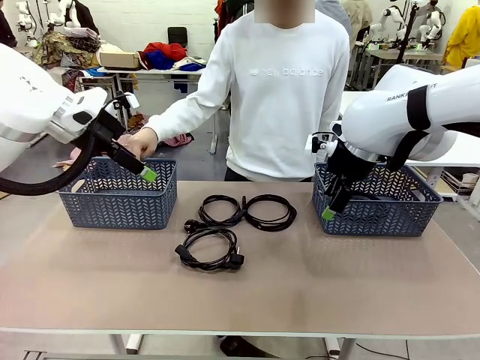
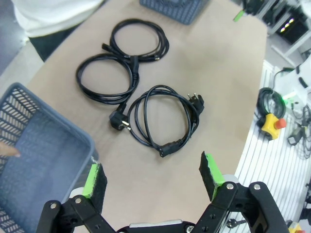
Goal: Organize the cables according to human instructions.
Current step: Pick up a bundle of cables and place it in the basket indicated by the human.
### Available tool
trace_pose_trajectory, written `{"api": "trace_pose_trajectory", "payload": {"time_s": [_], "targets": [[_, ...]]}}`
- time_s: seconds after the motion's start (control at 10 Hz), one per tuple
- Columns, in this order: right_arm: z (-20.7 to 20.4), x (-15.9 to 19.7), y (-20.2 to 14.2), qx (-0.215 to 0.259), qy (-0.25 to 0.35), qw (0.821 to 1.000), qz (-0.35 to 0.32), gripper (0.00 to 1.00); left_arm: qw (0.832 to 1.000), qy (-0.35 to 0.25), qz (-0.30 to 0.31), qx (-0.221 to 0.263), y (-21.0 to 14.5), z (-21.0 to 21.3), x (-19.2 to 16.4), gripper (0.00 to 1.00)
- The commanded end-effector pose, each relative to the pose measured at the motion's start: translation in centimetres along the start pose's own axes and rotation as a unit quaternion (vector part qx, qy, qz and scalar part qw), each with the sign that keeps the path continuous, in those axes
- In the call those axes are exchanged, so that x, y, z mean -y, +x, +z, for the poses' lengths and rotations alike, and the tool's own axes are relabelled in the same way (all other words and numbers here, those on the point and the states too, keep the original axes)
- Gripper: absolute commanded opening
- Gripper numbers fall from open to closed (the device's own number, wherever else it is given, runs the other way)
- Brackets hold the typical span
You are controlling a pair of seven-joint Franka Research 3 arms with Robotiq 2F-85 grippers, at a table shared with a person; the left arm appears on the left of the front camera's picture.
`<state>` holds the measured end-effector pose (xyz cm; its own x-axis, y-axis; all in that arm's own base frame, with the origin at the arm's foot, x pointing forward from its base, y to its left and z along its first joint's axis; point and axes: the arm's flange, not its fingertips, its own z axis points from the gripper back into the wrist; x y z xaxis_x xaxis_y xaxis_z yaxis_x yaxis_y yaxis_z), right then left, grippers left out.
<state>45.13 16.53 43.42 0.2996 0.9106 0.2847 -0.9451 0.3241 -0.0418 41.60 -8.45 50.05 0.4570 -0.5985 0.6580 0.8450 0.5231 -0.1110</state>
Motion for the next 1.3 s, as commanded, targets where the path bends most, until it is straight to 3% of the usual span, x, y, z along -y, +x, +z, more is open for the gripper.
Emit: {"api": "trace_pose_trajectory", "payload": {"time_s": [0.0,0.4,0.8,1.0,1.2], "targets": [[0.1,0.1,0.1,-0.002,-0.003,1.0,0.001,1.0,0.998,-0.002,-0.053,-0.04,1.3,-1.2,0.6,1.0],[0.1,0.1,0.1,-0.002,-0.003,1.0,0.001,1.0,0.981,-0.009,-0.148,-0.122,3.8,-5.3,2.6,1.0],[0.1,0.1,0.1,-0.002,-0.003,1.0,0.001,1.0,0.948,-0.021,-0.249,-0.199,4.1,-10.0,4.9,1.0],[0.1,0.1,0.1,-0.002,-0.003,1.0,0.001,1.0,0.938,-0.042,-0.272,-0.209,3.5,-11.2,5.8,1.0],[0.1,0.1,0.1,-0.002,-0.003,1.0,0.001,1.0,0.943,-0.057,-0.266,-0.19,3.3,-11.0,6.3,1.0]]}}
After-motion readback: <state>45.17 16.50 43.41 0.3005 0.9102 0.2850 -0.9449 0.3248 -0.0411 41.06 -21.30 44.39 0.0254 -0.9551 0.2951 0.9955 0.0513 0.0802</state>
